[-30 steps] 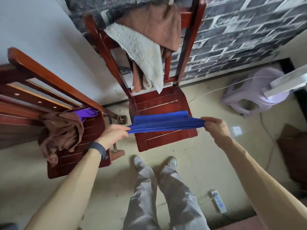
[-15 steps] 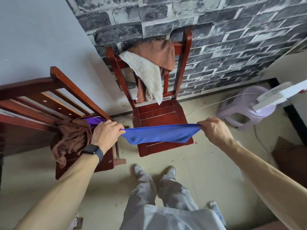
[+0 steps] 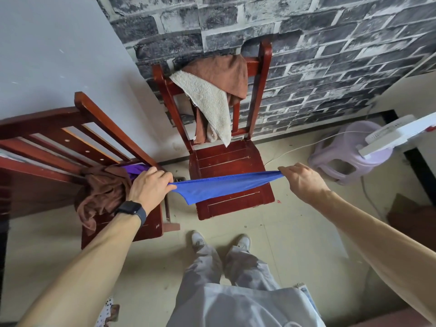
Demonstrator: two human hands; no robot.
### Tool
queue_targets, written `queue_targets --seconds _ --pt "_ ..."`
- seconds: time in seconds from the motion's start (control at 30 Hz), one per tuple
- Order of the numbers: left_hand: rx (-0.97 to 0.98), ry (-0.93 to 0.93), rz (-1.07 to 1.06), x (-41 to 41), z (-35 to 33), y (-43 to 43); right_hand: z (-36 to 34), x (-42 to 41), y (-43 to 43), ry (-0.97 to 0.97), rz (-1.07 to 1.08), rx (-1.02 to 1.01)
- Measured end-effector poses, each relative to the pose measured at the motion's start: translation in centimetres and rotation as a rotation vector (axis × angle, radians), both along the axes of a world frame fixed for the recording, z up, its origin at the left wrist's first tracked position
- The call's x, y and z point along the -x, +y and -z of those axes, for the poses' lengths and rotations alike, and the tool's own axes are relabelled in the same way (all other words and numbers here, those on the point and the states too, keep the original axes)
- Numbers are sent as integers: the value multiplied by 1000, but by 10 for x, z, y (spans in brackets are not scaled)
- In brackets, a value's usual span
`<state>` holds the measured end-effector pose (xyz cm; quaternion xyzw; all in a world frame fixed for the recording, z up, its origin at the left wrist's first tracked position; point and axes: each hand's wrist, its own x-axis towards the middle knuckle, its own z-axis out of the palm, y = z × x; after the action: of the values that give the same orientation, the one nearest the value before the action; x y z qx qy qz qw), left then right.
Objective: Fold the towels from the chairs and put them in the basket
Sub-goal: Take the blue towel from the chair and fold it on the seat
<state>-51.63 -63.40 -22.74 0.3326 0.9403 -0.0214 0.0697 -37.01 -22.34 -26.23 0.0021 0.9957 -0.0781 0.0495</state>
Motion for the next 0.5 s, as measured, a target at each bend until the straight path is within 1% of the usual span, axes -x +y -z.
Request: queue_targets --seconds 0.13,0.27,0.37,0.5 --pt "-15 31 91 6 13 -5 2 5 3 -61 0 -38" --pt "-22 46 3 17 23 -5 2 23 7 -55 42 -21" --pt "-20 85 -66 33 28 6 -1 51 8 -67 136 0" --pt "-79 148 -112 61 33 20 2 85 18 -46 204 -34"
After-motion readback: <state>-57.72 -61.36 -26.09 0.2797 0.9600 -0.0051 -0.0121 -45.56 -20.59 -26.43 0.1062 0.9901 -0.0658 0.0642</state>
